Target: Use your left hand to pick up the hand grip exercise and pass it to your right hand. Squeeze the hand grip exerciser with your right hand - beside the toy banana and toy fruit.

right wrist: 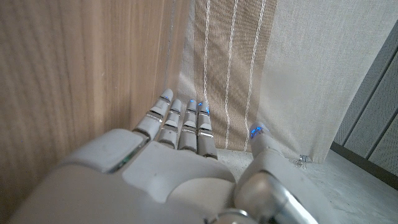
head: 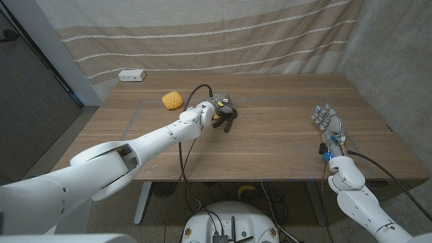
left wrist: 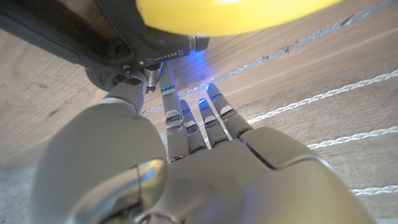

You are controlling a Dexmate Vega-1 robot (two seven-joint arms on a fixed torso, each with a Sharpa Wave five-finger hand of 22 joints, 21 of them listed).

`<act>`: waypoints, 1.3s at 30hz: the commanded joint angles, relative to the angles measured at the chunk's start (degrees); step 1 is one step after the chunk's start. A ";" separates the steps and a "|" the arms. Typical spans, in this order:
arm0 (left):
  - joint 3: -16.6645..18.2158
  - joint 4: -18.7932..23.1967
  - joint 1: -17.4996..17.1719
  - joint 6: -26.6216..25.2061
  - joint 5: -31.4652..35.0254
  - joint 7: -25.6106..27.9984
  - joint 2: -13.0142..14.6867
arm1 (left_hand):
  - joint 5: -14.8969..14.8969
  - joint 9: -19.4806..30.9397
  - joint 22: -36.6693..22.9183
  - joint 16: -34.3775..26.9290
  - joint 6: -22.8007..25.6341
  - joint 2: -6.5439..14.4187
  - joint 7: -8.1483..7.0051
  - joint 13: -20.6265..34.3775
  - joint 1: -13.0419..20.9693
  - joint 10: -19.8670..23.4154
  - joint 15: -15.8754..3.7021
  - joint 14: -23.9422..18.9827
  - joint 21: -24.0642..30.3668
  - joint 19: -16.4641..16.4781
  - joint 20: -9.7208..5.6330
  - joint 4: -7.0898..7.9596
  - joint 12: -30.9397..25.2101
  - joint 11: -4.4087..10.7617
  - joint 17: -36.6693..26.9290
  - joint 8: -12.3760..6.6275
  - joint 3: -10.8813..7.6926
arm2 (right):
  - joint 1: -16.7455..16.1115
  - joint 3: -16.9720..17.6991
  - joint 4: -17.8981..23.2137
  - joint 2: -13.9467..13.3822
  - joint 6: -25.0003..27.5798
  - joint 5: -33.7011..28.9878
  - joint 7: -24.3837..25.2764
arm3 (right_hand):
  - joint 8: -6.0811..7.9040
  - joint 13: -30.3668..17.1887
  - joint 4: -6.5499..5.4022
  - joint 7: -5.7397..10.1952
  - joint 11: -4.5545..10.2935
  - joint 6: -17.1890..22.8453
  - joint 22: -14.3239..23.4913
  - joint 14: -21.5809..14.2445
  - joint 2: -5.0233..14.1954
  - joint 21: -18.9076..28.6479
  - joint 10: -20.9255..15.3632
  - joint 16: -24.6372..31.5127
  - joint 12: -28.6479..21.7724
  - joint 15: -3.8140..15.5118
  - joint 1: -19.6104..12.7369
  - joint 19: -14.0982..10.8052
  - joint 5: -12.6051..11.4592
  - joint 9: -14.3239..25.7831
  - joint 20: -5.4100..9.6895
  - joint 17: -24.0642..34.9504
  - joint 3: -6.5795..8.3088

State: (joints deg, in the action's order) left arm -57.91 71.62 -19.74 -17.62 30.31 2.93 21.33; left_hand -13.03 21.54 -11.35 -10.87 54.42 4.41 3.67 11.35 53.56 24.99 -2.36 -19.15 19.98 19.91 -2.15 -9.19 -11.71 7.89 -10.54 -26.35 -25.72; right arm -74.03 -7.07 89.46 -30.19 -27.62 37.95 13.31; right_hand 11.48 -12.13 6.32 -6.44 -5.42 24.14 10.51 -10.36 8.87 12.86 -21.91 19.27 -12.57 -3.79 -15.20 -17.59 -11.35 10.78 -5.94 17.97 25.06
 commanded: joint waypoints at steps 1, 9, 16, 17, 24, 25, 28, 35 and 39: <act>2.99 2.80 -0.58 2.80 -4.57 3.71 0.59 | -0.43 5.45 -0.06 -0.34 1.59 3.30 -1.97 0.14 2.76 0.90 -6.43 -0.57 0.34 0.53 0.05 0.04 -0.17 0.12 -0.19 -5.03 -0.73 | -0.31 0.32 -0.12 0.20 -0.80 0.23 -0.52 | 0.26 -0.14 -0.25 0.15 -0.09 0.57 0.16 -0.39 0.02 -0.06 -0.38 0.31 -0.19 0.06 0.20 -0.16 0.03 0.28 -0.02 0.30 0.08; 3.81 3.89 -0.56 3.67 -5.64 4.62 0.77 | -0.54 6.81 -0.06 -0.32 1.06 3.16 -1.97 0.18 2.59 1.20 -6.43 -0.78 0.45 0.64 0.03 -0.06 -0.17 0.25 -0.17 -6.11 -1.05 | -0.06 0.47 -0.70 0.17 -1.20 0.59 -1.30 | 0.23 -0.14 -0.27 0.14 0.10 0.56 0.16 -0.38 0.01 -0.06 -0.33 0.28 -0.15 0.06 0.28 -0.17 0.05 0.28 -0.03 0.35 0.06; 4.47 4.23 -0.08 5.70 -6.42 5.56 0.66 | -0.63 7.87 -0.07 -0.29 0.97 3.06 -1.94 0.20 2.46 1.57 -6.63 -0.90 0.56 0.78 0.05 -0.12 -0.21 0.40 -0.16 -7.08 -1.33 | -0.27 0.79 -0.30 -0.07 -1.10 0.82 -1.36 | 0.16 -0.15 -0.24 0.25 0.08 0.41 0.16 -0.38 0.00 -0.06 -0.31 0.24 -0.12 -0.01 0.30 -0.22 0.04 0.28 -0.05 0.39 0.07; 4.60 4.25 0.04 5.98 -6.64 5.53 0.58 | -0.65 8.07 -0.07 -0.29 0.88 3.03 -1.90 0.20 2.43 1.65 -6.67 -0.94 0.58 0.80 0.06 -0.13 -0.22 0.47 -0.16 -7.23 -1.38 | -0.43 0.87 0.00 -0.20 -0.81 0.78 -1.12 | 0.11 -0.15 -0.20 0.29 0.13 0.29 0.16 -0.43 -0.02 -0.06 -0.32 0.25 -0.12 -0.04 0.27 -0.23 0.03 0.28 -0.07 0.40 0.08; 4.83 4.46 0.61 8.03 -6.68 6.38 0.34 | -0.70 9.07 -0.07 -0.25 0.39 3.00 -1.99 0.22 2.23 1.86 -6.61 -1.00 0.64 0.80 0.13 -0.10 -0.19 0.46 -0.16 -7.99 -1.64 | -1.95 1.56 3.29 -1.60 3.03 1.16 1.19 | -0.70 -0.09 0.99 0.88 0.73 -2.18 0.10 -0.16 -0.70 -0.14 0.74 -0.11 0.37 -0.01 -0.79 -0.22 -0.12 0.23 -0.25 0.27 0.42; 4.87 4.47 0.65 8.37 -6.66 6.55 0.33 | -0.71 9.24 -0.07 -0.25 0.38 2.99 -1.95 0.22 2.19 1.88 -6.60 -1.04 0.65 0.81 0.11 -0.10 -0.18 0.46 -0.16 -8.15 -1.68 | -2.11 1.62 3.62 -1.76 3.46 1.15 1.43 | -0.78 -0.08 1.16 0.88 0.77 -2.55 0.09 0.01 -0.85 -0.16 0.86 -0.23 0.42 -0.04 -0.92 -0.19 -0.10 0.22 -0.27 0.25 0.43; 5.03 4.71 0.68 9.12 -6.60 6.90 0.35 | -0.71 9.56 -0.07 -0.23 0.10 2.97 -2.07 0.23 2.10 1.90 -6.59 -1.04 0.67 0.83 0.16 -0.09 -0.16 0.47 -0.16 -8.36 -1.76 | -2.48 1.78 4.52 -2.36 4.80 1.38 1.69 | -1.00 -0.06 1.40 0.82 0.82 -3.44 0.08 0.00 -1.21 -0.14 1.38 -0.31 0.63 -0.20 -1.03 -0.31 0.01 0.21 -0.40 0.23 0.34; 5.40 5.40 0.63 10.08 -6.42 7.19 0.48 | -0.72 10.35 -0.06 -0.20 -0.09 2.92 -2.08 0.24 1.91 2.09 -6.67 -1.11 0.74 0.88 0.12 -0.10 -0.14 0.61 -0.14 -9.05 -1.98 | -2.90 1.95 5.64 -3.36 6.67 1.47 1.71 | -1.19 -0.02 1.87 0.83 0.94 -5.05 0.06 0.52 -2.05 -0.31 2.86 -0.72 1.13 -0.51 -1.19 -0.05 0.33 0.17 -0.43 0.18 0.04; 5.86 5.51 0.48 11.08 -6.47 8.05 0.41 | -0.73 10.71 -0.06 -0.18 -0.23 2.89 -2.11 0.25 1.82 2.16 -6.68 -1.12 0.74 0.85 0.09 -0.10 -0.13 0.73 -0.13 -9.33 -2.08 | -3.05 2.07 6.00 -3.86 7.46 2.10 1.00 | -1.22 -0.01 1.97 0.66 0.93 -5.55 0.06 0.61 -2.24 -0.32 3.27 -0.81 1.24 -0.58 -1.23 -0.07 0.42 0.16 -0.49 0.18 -0.06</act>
State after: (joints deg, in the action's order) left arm -52.93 76.50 -19.23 -8.89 23.92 9.55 21.79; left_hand -13.38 21.54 -11.34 -10.87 53.32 4.72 2.55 11.33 53.25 26.42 -2.35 -19.77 20.42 20.20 -1.84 -9.67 -11.71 8.10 -10.53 -26.35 -27.00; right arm -76.29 -5.42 93.53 -32.55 -23.29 39.21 14.48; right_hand 10.36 -11.98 7.84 -5.74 -4.44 19.08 10.39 -9.72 7.17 12.86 -18.96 18.79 -11.43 -4.43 -16.52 -17.59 -11.01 10.78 -5.93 18.08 24.99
